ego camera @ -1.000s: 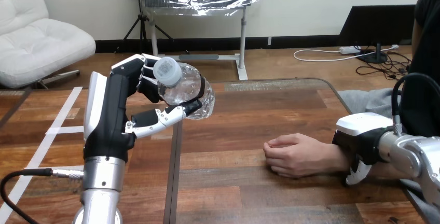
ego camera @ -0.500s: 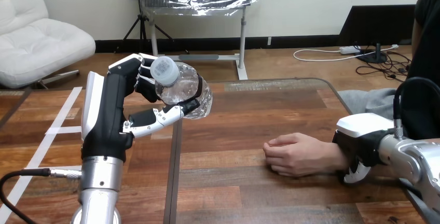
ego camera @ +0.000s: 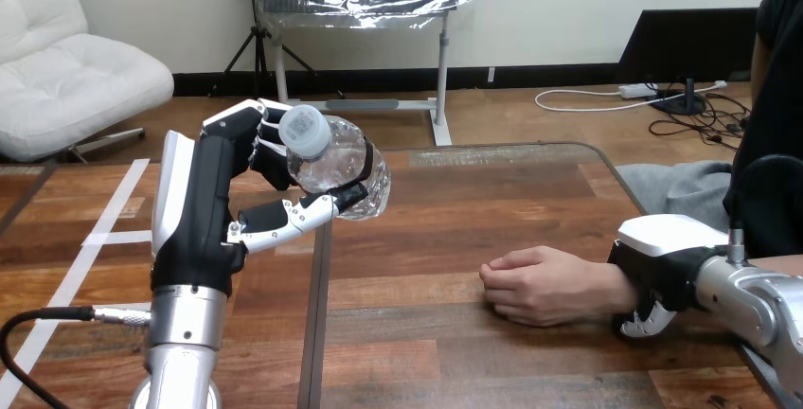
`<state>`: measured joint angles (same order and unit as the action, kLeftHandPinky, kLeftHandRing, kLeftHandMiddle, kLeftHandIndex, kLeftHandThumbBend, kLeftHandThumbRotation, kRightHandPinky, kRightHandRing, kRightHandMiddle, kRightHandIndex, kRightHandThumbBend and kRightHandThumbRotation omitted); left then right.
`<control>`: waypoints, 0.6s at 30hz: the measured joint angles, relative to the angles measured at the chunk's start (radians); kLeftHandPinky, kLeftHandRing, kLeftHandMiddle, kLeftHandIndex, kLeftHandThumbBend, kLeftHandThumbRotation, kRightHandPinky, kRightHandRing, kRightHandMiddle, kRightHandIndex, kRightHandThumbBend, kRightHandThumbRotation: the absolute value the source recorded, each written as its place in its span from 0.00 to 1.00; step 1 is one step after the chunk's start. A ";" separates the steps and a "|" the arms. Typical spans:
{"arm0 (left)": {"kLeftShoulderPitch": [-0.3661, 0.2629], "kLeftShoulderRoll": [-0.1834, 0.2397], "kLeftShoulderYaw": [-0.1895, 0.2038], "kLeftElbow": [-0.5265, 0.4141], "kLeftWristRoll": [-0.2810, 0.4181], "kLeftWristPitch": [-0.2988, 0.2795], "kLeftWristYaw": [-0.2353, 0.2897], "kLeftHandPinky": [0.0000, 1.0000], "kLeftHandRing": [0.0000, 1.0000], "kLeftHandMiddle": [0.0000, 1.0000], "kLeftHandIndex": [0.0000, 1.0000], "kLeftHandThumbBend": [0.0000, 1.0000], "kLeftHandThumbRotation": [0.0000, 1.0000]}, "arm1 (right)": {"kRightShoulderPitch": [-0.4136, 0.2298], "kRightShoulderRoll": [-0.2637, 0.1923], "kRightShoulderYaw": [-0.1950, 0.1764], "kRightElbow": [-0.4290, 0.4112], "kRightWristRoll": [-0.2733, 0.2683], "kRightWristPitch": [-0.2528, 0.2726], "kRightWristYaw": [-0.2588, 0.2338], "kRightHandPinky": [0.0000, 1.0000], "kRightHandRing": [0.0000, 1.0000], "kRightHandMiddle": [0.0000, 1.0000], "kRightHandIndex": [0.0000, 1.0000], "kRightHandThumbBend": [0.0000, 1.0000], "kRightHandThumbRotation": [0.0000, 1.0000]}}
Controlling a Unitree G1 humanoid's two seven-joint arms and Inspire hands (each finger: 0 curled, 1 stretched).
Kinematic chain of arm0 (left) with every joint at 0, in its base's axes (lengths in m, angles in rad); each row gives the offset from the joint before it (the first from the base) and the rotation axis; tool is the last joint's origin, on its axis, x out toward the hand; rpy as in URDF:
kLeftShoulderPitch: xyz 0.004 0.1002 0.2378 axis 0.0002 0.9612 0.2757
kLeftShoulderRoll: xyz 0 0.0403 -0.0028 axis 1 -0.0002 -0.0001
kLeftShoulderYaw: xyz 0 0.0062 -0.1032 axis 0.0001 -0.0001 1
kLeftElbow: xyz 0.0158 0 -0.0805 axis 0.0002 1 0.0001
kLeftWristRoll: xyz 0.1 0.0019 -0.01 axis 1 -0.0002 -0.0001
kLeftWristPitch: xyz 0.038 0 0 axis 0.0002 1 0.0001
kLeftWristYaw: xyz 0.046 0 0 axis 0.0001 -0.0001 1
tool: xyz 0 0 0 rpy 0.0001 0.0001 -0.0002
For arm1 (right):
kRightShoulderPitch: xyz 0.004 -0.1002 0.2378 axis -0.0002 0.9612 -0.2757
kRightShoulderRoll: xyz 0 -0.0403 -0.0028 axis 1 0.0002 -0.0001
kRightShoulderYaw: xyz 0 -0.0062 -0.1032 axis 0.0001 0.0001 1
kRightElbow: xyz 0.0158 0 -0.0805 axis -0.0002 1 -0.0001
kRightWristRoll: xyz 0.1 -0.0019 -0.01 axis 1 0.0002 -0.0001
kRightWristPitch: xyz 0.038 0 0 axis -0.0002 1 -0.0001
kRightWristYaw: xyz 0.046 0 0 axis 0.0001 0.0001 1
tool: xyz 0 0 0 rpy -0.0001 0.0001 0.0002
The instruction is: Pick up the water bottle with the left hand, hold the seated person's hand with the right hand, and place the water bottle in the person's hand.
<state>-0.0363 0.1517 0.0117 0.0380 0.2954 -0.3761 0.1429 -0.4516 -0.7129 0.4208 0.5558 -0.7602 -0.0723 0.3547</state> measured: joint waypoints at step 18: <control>-0.005 -0.003 -0.005 0.000 0.010 0.014 -0.010 0.33 0.36 0.41 0.51 0.57 0.00 | 0.001 -0.005 -0.043 0.000 0.044 -0.025 -0.033 0.17 0.26 0.35 0.38 0.70 0.00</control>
<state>-0.0410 0.1489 0.0069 0.0381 0.3053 -0.3619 0.1332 -0.4504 -0.7181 0.3773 0.5560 -0.7157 -0.0969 0.3220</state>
